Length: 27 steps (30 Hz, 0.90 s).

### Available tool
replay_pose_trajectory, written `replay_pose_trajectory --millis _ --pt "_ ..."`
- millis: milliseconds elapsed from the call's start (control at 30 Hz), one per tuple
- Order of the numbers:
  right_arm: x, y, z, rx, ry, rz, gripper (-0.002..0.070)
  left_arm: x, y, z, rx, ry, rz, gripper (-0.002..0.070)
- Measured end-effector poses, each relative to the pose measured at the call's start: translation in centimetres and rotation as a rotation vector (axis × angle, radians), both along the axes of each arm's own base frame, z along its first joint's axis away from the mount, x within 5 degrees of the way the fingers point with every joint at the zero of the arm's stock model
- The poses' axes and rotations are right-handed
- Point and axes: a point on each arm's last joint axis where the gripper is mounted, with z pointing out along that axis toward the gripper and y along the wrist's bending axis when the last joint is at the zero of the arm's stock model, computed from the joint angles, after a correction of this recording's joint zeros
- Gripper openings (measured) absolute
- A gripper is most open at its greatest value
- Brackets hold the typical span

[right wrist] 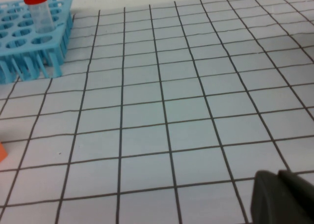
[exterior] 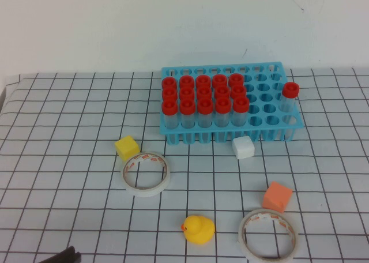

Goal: Place the test tubes

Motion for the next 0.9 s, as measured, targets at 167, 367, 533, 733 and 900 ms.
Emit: replay_pose_trajectory --millis 167,367,533,733,900 --pt "0.0 0.0 -0.01 0.002 0.0 -0.001 0.0 0.0 0.0 0.0 0.0 0.0 0.0 -0.0001" --pt "-0.01 0.0 -0.02 0.002 0.002 -0.001 -0.0001 0.0 0.0 0.0 0.0 0.0 0.0 -0.0001" --pt "-0.01 0.01 -0.02 0.004 0.002 -0.001 -0.0001 0.0 0.0 0.0 0.0 0.0 0.0 -0.0001" --pt "-0.01 0.01 0.0 0.004 0.003 -0.001 -0.0001 0.0 0.0 0.0 0.0 0.0 0.0 -0.0001" --pt "-0.01 0.01 0.0 0.004 0.003 -0.001 -0.0001 0.4 0.52 0.17 -0.021 -0.007 0.073 -0.0001"
